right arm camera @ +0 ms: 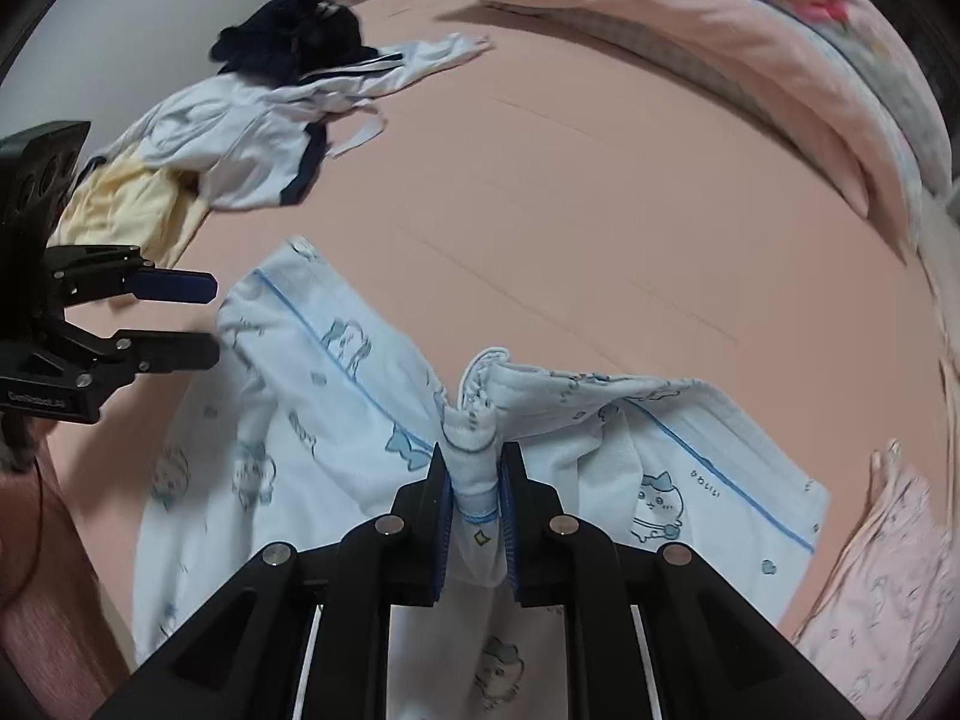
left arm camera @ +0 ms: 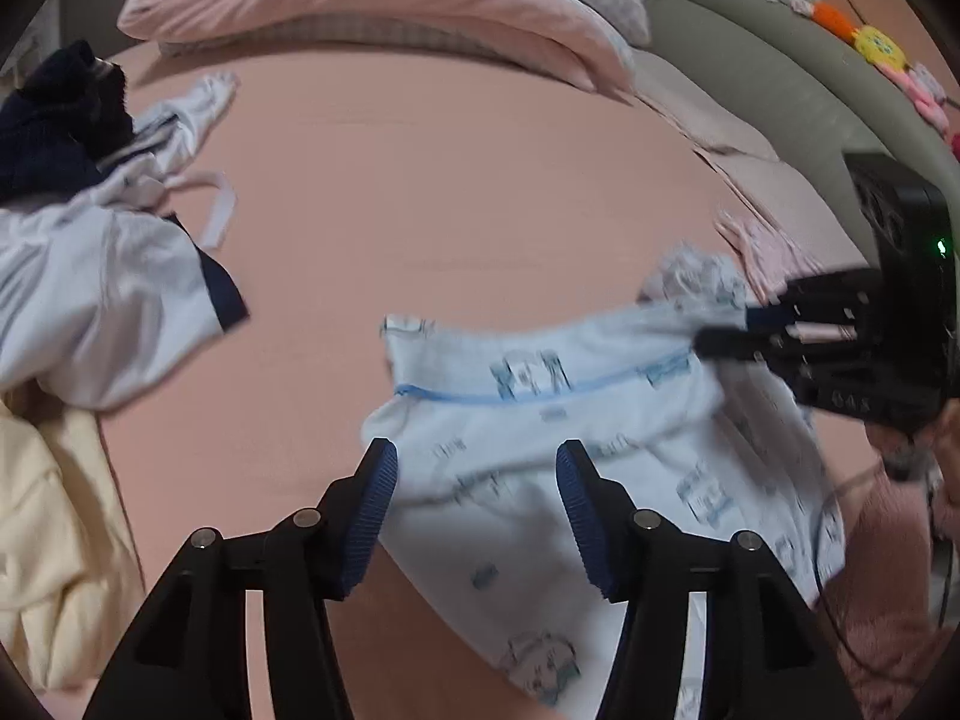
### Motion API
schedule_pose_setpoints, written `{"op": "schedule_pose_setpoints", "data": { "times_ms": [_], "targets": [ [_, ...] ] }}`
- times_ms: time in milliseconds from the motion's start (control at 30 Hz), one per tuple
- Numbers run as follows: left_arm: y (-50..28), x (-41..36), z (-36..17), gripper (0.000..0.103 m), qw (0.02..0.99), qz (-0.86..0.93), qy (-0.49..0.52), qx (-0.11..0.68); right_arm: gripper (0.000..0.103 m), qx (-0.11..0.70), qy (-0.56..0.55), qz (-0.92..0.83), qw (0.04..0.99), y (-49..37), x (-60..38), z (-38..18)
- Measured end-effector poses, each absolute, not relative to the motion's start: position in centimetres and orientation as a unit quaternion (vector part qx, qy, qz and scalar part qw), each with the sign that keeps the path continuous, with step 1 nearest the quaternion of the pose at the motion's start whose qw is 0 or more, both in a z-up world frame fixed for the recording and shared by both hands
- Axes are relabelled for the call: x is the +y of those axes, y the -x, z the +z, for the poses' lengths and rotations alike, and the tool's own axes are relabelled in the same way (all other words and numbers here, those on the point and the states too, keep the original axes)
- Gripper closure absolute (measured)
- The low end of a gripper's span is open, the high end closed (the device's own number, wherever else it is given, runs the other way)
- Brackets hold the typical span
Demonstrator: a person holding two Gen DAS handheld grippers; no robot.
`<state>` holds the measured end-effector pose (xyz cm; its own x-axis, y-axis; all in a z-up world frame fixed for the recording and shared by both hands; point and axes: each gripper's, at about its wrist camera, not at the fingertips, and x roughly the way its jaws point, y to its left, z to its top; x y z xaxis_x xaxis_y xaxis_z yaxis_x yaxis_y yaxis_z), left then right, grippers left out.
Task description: Fold clothes
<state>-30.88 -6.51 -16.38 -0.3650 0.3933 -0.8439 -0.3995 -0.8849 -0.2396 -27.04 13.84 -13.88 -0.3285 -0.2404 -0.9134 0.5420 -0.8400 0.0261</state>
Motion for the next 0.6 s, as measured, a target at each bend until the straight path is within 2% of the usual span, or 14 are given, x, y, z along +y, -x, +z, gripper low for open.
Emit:
{"op": "schedule_pose_setpoints", "data": {
  "times_ms": [300, 367, 533, 600],
  "targets": [
    [33.9, -7.3, -17.4, 0.053, 0.198, 0.839, 0.506, -0.036, 0.09, 0.145, -0.504, -0.813, 0.252, 26.5, 13.6, -12.7],
    [34.4, -7.6, -17.6, 0.1, 0.192, 0.84, 0.505, -0.047, 0.09, 0.147, -0.501, -0.812, 0.261, 26.6, 14.2, -12.3],
    [35.8, -8.4, -17.9, 0.1, 0.176, 0.845, 0.5, -0.077, 0.091, 0.162, -0.46, -0.84, 0.24, 28.5, 13.1, -11.8],
    [36.1, -10.4, -16.5, 0.1, 0.159, 0.858, 0.476, -0.107, 0.091, 0.137, -0.446, -0.853, 0.234, 30.1, 12.9, -11.7]
  ]
}}
